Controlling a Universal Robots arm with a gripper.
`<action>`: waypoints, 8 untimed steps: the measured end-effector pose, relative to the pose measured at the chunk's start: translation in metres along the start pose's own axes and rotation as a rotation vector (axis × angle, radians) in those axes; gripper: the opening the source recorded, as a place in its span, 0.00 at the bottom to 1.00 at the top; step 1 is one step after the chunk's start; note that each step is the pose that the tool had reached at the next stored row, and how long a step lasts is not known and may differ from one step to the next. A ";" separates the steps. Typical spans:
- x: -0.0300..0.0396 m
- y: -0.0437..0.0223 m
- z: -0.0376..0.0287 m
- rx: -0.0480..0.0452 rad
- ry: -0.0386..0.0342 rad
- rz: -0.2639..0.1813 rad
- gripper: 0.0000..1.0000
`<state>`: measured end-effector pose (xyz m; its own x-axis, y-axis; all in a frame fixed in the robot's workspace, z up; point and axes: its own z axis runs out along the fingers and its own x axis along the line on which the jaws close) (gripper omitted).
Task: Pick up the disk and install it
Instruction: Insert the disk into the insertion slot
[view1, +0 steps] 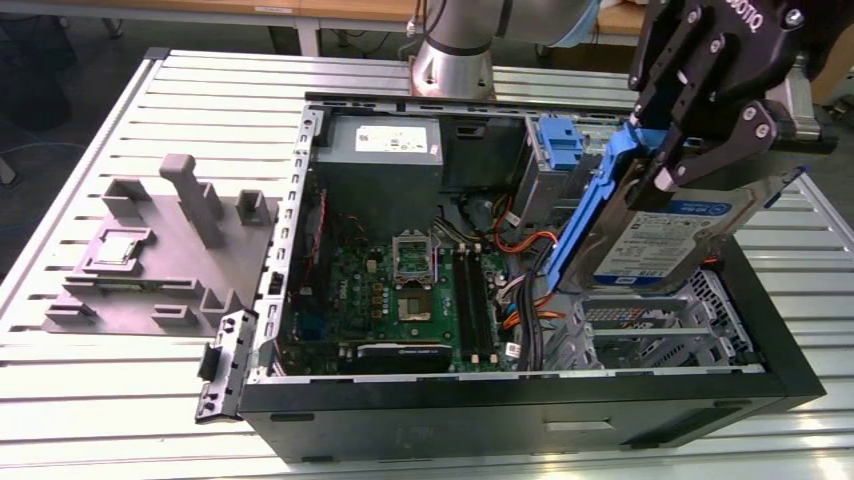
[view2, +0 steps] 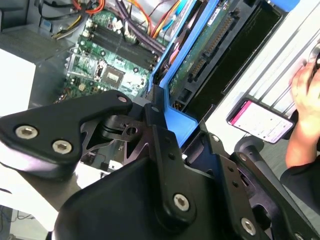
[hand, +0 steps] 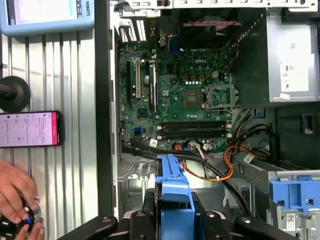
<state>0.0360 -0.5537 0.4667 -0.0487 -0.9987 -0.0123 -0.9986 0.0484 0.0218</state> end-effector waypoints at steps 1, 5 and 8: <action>0.0001 -0.0026 0.0001 -0.0001 -0.0001 0.000 0.36; 0.0048 -0.0087 0.0019 0.0000 0.0000 0.000 0.36; 0.0072 -0.0137 0.0038 0.0000 -0.0001 0.000 0.36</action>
<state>0.0493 -0.5614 0.4625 -0.0487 -0.9987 -0.0125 -0.9986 0.0485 0.0219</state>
